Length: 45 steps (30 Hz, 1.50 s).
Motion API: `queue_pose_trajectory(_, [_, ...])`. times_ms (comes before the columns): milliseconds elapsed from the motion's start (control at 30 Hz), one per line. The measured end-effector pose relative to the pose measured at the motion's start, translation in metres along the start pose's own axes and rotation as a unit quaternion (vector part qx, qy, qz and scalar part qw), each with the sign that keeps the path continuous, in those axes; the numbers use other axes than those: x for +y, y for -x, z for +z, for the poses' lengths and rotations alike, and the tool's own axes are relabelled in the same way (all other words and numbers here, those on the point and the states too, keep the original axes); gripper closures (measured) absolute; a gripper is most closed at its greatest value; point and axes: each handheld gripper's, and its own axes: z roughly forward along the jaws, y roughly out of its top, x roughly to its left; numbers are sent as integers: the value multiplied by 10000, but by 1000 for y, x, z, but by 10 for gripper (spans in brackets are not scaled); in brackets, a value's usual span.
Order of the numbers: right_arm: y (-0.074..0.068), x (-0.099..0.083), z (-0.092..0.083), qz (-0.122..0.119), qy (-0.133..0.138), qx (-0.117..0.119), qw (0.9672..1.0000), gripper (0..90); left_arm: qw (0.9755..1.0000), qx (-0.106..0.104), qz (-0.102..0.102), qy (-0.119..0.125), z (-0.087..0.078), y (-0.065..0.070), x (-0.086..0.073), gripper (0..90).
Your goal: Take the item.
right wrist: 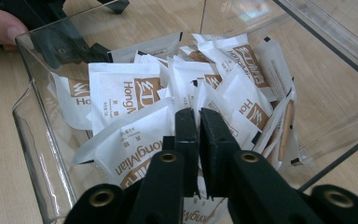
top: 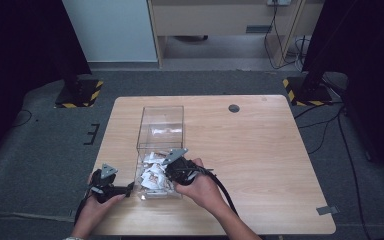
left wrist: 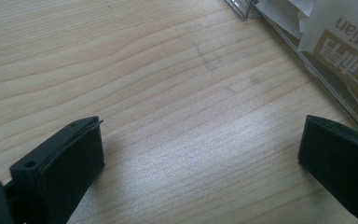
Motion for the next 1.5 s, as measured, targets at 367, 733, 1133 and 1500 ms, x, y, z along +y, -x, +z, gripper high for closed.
queue_pose_trajectory(367, [-2,5,-10,-65,244,11,9997,900,10000,-6,5,-1,0,0,0,0])
queue_pose_trajectory(733, [-1,17,-28,-75,520,-4,9986,900,10000,-10,16,-6,0,0,0,0])
queue_pose_trajectory(1133, [16,28,-55,45,875,-115,9961,900,10000,-13,22,-8,0,0,0,0])
queue_pose_trajectory(1500, [34,25,-78,198,1097,-277,9934,900,10000,-14,24,-8,0,0,0,0])
